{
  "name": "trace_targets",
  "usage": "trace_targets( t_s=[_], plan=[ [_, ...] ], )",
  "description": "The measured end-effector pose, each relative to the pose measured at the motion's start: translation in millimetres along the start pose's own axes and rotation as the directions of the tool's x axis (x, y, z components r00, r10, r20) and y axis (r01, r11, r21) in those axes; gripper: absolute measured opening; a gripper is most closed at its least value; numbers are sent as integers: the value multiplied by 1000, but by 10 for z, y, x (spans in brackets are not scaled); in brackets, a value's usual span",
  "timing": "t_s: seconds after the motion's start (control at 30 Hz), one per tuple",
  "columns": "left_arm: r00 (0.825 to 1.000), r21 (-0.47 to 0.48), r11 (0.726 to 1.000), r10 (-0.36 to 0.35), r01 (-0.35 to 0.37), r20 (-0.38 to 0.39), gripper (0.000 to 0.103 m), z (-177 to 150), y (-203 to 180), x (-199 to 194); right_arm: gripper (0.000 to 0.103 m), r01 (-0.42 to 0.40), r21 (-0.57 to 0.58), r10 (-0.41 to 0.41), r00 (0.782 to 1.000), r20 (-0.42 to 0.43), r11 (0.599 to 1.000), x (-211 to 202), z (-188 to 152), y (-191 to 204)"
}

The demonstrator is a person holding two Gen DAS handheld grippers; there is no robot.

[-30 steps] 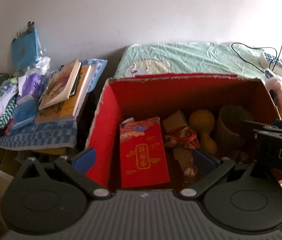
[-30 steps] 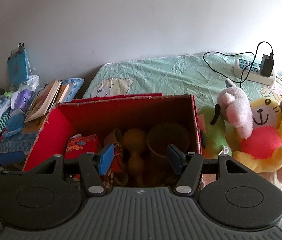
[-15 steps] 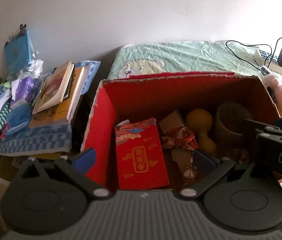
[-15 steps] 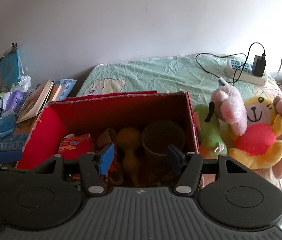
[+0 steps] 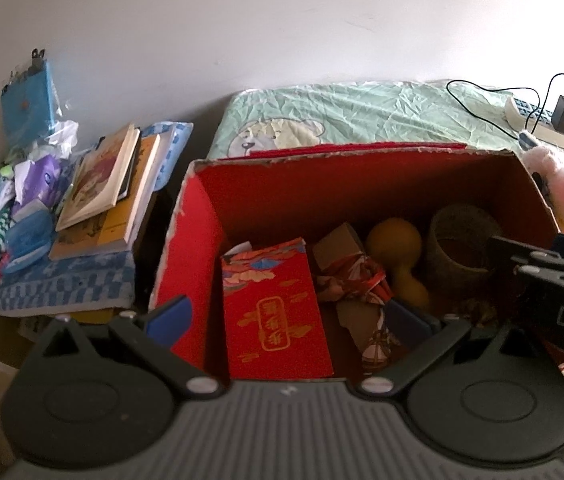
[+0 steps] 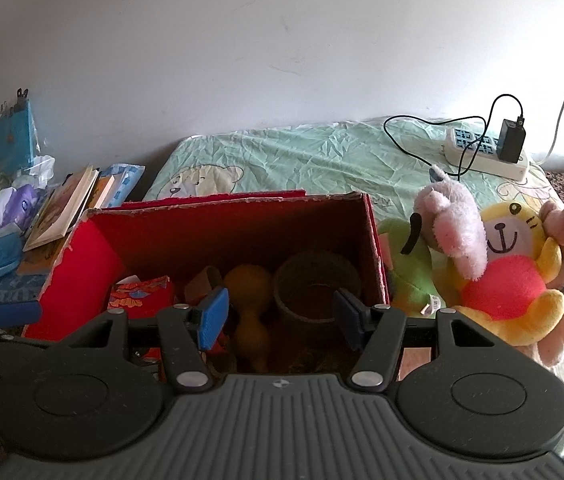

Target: Organize objects

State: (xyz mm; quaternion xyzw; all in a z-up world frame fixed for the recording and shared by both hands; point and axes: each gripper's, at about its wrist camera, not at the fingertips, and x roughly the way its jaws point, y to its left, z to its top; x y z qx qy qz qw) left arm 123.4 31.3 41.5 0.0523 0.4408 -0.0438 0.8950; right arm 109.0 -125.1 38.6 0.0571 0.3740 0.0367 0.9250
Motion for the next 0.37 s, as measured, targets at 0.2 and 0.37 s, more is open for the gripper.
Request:
trace_targets(
  t_s=[0.2,0.37],
  plan=[
    [1000,16,1000,5,-5,26,97,-23,-25,23,61,-1,3,1,1000,-7,1000,39,-21,-10],
    [999,-1,1000,-3,3,40,94,-15,18,27,61,-8,9,8,1000,-3,1000,49,-16,-7]
  ],
)
